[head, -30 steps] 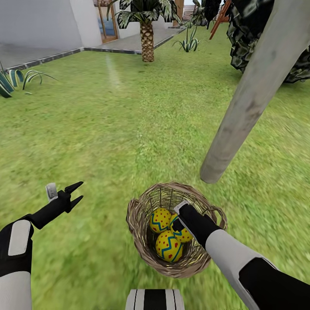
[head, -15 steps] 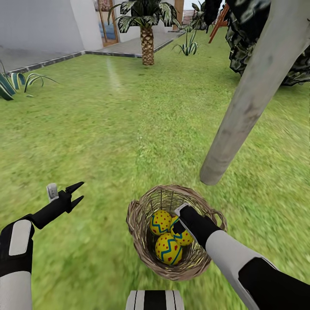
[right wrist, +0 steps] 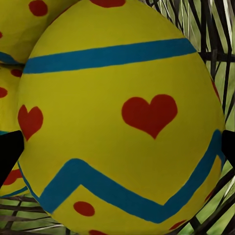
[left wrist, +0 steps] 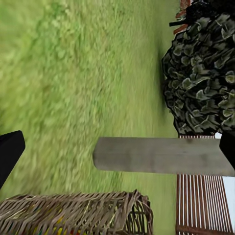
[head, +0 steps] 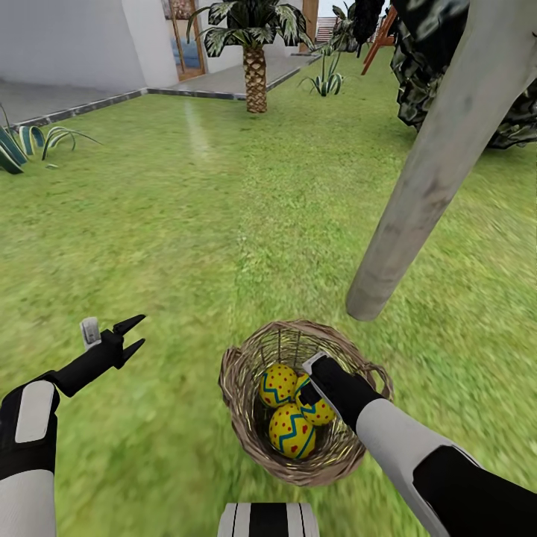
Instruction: Take the three Easter eggs out of the wicker basket on the lawn in the garden, then place them on the lawn next to a single tree (choose any tree) so that all three eggs are next to the same tree and none are left in the basket.
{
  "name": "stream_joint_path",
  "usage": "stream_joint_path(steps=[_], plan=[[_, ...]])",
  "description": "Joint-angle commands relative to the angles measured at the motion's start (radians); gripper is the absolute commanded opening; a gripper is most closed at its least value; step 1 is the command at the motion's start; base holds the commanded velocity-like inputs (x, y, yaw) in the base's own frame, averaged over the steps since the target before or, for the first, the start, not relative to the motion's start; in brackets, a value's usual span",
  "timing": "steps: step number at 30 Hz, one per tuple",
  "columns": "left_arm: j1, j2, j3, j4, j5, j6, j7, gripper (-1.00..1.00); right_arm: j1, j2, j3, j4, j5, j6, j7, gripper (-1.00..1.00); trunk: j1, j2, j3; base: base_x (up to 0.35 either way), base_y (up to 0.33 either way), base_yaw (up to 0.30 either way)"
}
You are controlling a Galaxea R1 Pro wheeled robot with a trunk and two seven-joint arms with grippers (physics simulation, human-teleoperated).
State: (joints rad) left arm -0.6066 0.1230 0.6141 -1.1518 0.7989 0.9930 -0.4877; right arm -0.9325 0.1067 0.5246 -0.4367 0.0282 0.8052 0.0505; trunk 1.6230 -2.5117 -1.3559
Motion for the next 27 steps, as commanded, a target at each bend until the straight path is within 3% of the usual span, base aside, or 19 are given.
stream_joint_path(steps=[1, 6, 19, 27], plan=[[-0.001, 0.0, 0.003, 0.0, -0.004, 0.006, -0.006, 1.0, 0.0, -0.001, 0.004, 0.0, -0.009, 0.005, 0.006, -1.0, 0.0, 0.0, -0.001, 0.0, 0.0, 0.0], [-0.001, 0.0, 0.004, 0.001, -0.004, 0.006, -0.007, 1.0, 0.0, -0.001, 0.005, 0.0, -0.009, 0.005, 0.006, -1.0, 0.0, 0.0, -0.001, 0.0, 0.0, 0.0], [-0.001, 0.0, 0.001, 0.001, -0.01, 0.007, 0.001, 1.0, 0.0, 0.0, 0.004, 0.0, -0.009, 0.005, 0.008, -1.0, -0.006, 0.003, 0.049, 0.0, 0.0, 0.0], [-0.001, 0.0, 0.0, 0.001, -0.01, 0.009, 0.009, 1.0, 0.0, 0.001, 0.005, -0.004, -0.009, 0.002, 0.011, -1.0, -0.01, 0.005, 0.08, -0.145, 0.0, 0.0]])
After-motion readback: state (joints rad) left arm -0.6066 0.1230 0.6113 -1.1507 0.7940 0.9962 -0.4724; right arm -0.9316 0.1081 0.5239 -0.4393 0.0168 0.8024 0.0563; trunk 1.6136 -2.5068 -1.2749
